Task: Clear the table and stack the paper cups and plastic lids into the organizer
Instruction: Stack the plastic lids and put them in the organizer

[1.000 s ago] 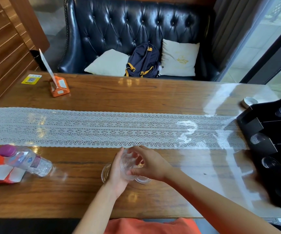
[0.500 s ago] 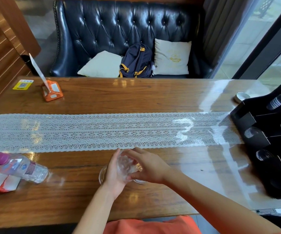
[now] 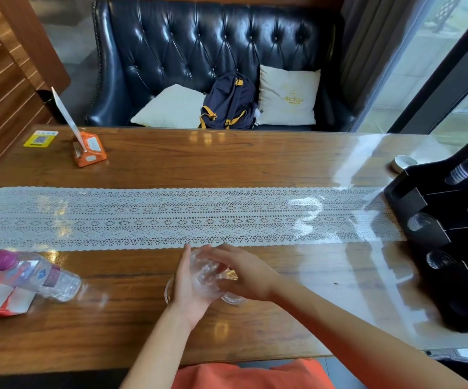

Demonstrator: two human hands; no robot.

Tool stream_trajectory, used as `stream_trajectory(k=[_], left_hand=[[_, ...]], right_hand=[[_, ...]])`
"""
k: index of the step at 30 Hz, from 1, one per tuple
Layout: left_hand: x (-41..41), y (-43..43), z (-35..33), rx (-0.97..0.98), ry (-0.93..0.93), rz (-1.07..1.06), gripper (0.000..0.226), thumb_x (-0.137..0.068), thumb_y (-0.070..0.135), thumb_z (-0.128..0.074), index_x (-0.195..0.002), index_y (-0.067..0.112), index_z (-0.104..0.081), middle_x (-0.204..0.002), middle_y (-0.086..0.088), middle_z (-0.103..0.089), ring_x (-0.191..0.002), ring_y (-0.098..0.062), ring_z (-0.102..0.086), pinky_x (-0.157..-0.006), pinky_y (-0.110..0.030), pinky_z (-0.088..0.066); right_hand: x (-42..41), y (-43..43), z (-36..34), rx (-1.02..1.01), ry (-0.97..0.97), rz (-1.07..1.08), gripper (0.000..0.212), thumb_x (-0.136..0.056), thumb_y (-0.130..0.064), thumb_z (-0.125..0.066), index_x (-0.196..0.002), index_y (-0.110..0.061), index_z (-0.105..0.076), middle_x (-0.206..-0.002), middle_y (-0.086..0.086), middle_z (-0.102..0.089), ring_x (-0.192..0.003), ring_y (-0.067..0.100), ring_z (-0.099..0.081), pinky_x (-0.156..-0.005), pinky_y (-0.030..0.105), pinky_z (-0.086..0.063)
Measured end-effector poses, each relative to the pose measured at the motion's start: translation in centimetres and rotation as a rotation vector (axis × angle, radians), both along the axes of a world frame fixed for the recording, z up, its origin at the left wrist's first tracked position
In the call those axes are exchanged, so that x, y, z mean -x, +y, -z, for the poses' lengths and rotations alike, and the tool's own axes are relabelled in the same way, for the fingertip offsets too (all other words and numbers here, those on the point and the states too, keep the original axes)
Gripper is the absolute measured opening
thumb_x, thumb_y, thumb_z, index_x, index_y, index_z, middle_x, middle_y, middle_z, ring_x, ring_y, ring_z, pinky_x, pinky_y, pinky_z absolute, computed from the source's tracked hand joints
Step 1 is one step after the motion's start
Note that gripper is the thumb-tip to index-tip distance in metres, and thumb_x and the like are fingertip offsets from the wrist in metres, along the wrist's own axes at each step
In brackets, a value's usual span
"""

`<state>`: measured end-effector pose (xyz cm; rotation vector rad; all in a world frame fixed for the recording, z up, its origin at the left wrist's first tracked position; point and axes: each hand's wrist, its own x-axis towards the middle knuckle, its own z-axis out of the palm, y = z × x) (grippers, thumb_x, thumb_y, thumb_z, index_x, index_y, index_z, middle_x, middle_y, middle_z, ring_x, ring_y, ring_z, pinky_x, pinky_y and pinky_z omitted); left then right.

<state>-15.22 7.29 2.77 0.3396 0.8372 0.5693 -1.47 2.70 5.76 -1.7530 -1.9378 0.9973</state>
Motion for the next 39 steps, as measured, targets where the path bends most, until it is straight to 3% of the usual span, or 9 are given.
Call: stream_trajectory(k=[4, 8, 15, 21, 26, 31, 33, 37, 39], left_hand=[[1.0, 0.2, 0.4, 0.098, -0.038, 0.089, 0.068, -0.073, 0.067, -0.054, -0.116, 0.016, -0.062, -0.12, -0.017, -0.061, -0.093, -0.03, -0.065, -0.078, -0.042, -0.047], [1.5, 0.1, 0.4, 0.135, -0.069, 0.158, 0.07, -0.072, 0.069, -0.054, -0.112, 0.013, -0.067, -0.103, -0.019, -0.07, -0.086, -0.032, -0.07, -0.067, -0.043, -0.055], [1.3, 0.0, 0.6, 0.092, -0.043, 0.163, 0.063, -0.073, 0.07, -0.052, -0.093, 0.015, -0.075, -0.089, -0.012, -0.072, -0.076, -0.024, -0.07, -0.059, -0.035, -0.054], [0.8, -0.7, 0.4, 0.029, -0.041, 0.23, 0.072, -0.073, 0.067, -0.054, -0.116, 0.01, -0.065, -0.106, -0.017, -0.069, -0.093, -0.028, -0.068, -0.073, -0.036, -0.054], [1.0, -0.7, 0.5, -0.073, -0.07, 0.191, 0.056, -0.077, 0.061, -0.051, -0.109, 0.018, -0.068, -0.096, -0.014, -0.073, -0.086, -0.024, -0.07, -0.066, -0.035, -0.057], [1.2, -0.7, 0.5, -0.135, -0.076, 0.183, 0.037, -0.081, 0.049, -0.053, -0.093, 0.022, -0.075, -0.087, -0.008, -0.073, -0.08, -0.019, -0.071, -0.062, -0.029, -0.056], [1.3, -0.8, 0.4, -0.142, -0.064, 0.181, 0.032, -0.08, 0.047, -0.054, -0.09, 0.024, -0.074, -0.084, -0.007, -0.072, -0.078, -0.018, -0.069, -0.06, -0.029, -0.052], [1.5, -0.7, 0.3, -0.167, -0.021, 0.186, 0.029, -0.076, 0.049, -0.056, -0.086, 0.027, -0.073, -0.079, -0.003, -0.067, -0.075, -0.017, -0.06, -0.06, -0.029, -0.023], [1.6, -0.6, 0.2, -0.17, -0.017, 0.173, 0.027, -0.076, 0.046, -0.056, -0.086, 0.027, -0.071, -0.079, -0.002, -0.066, -0.074, -0.017, -0.06, -0.059, -0.029, -0.023]], right_hand=[[-0.2, 0.0, -0.2, -0.063, -0.196, -0.154, 0.073, -0.079, -0.016, -0.071, -0.144, -0.03, -0.039, -0.142, 0.001, -0.045, -0.123, 0.021, -0.05, -0.096, 0.04, -0.048], [0.1, -0.1, -0.7, -0.168, -0.325, -0.239, 0.067, -0.08, -0.022, -0.069, -0.141, -0.028, -0.044, -0.134, 0.005, -0.05, -0.118, 0.025, -0.051, -0.087, 0.037, -0.047], [0.2, -0.6, -0.6, -0.164, -0.297, -0.191, 0.064, -0.079, -0.035, -0.069, -0.137, -0.025, -0.045, -0.128, 0.004, -0.048, -0.108, 0.025, -0.056, -0.079, 0.037, -0.051], [-0.2, -1.6, -0.1, -0.173, -0.276, -0.136, 0.069, -0.073, -0.051, -0.07, -0.134, -0.031, -0.045, -0.127, 0.001, -0.05, -0.096, 0.023, -0.064, -0.067, 0.034, -0.052], [0.2, -1.3, 0.0, -0.165, -0.298, -0.107, 0.07, -0.071, -0.056, -0.072, -0.133, -0.033, -0.047, -0.129, -0.002, -0.052, -0.091, 0.024, -0.068, -0.07, 0.035, -0.054], [0.7, -1.5, 0.5, -0.164, -0.274, -0.07, 0.069, -0.075, -0.053, -0.07, -0.136, -0.034, -0.047, -0.134, -0.001, -0.051, -0.097, 0.027, -0.067, -0.076, 0.04, -0.056], [0.9, -1.6, 0.7, -0.164, -0.261, -0.062, 0.068, -0.076, -0.05, -0.07, -0.138, -0.036, -0.045, -0.135, -0.001, -0.05, -0.1, 0.027, -0.066, -0.078, 0.041, -0.056], [1.3, -1.4, 0.6, -0.161, -0.23, -0.034, 0.065, -0.078, -0.045, -0.071, -0.138, -0.039, -0.046, -0.139, -0.004, -0.049, -0.107, 0.026, -0.065, -0.085, 0.042, -0.054], [1.7, -1.3, 0.6, -0.177, -0.234, -0.039, 0.063, -0.08, -0.043, -0.07, -0.138, -0.038, -0.047, -0.143, -0.003, -0.047, -0.111, 0.027, -0.063, -0.086, 0.043, -0.054]])
